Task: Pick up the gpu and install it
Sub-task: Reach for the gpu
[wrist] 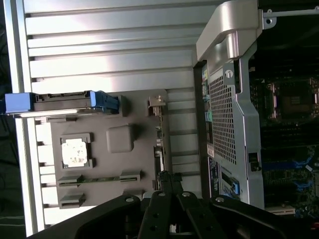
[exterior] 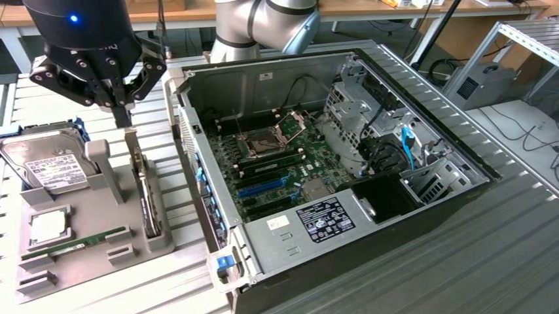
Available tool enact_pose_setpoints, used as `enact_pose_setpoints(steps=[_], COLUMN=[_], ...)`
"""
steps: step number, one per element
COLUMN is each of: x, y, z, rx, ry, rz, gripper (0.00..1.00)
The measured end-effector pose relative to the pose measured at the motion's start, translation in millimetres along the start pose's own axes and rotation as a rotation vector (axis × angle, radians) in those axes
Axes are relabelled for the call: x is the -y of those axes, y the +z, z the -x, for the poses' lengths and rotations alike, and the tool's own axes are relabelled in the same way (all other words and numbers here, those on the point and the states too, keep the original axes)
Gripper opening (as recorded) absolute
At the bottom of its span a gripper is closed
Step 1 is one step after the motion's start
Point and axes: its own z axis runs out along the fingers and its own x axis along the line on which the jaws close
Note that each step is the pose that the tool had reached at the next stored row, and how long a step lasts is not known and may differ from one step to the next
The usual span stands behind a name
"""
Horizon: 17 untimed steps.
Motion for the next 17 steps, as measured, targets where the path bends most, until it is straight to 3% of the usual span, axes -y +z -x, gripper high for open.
enact_pose_setpoints(steps=[11, 14, 17], x=[23.3, 36.7, 37.8], y=[-0.6, -0.5, -0.1], z=[1.4, 2.0, 2.1], rx=[0.0, 0.0, 0.0], ry=[0.0, 0.0, 0.0], rz=[-0.0001, 0.0, 0.0], gripper=[0.11, 0.11, 0.11])
